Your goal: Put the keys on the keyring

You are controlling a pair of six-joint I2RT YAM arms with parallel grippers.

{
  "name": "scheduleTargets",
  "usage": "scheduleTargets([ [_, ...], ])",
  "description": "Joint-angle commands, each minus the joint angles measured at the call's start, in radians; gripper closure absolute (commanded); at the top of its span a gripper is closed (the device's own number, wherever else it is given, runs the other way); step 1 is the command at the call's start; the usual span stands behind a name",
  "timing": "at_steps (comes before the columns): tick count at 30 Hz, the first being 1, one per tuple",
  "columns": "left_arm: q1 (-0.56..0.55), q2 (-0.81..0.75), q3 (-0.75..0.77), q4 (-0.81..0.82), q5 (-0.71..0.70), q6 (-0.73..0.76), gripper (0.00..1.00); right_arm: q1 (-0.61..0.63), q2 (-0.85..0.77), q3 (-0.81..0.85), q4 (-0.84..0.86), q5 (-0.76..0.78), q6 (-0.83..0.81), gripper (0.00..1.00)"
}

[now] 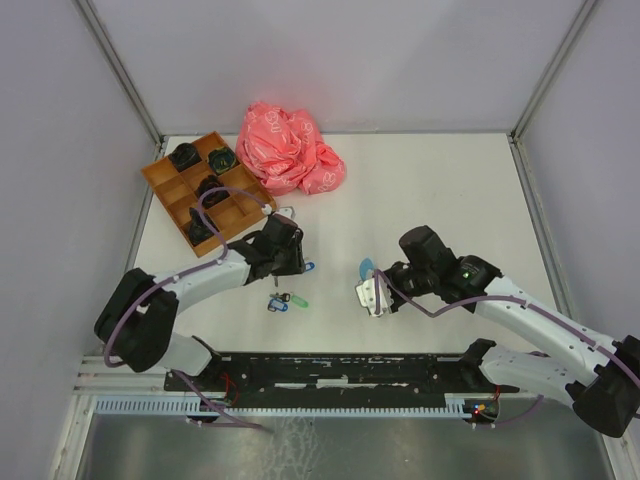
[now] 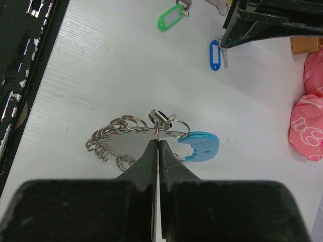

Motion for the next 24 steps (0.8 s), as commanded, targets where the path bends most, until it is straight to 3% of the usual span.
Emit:
scheduleTargets([
  [1, 0.015, 0.087, 0.069, 0.077, -0.025, 0.046, 0.57, 0.004, -0.03, -0.003, 0.049, -0.003, 0.012, 0.99],
  [16, 0.02, 0.184, 0.075, 0.103, -0.059, 0.03, 0.72, 0.005, -0.034, -0.013, 0.057, 0.001, 0.018, 0.99],
  [24, 0.02, 0.16, 0.048, 0.107, -0.097, 0.038, 0.88, 0.004, -0.032, -0.013, 0.058, -0.006, 0.018, 0.99],
])
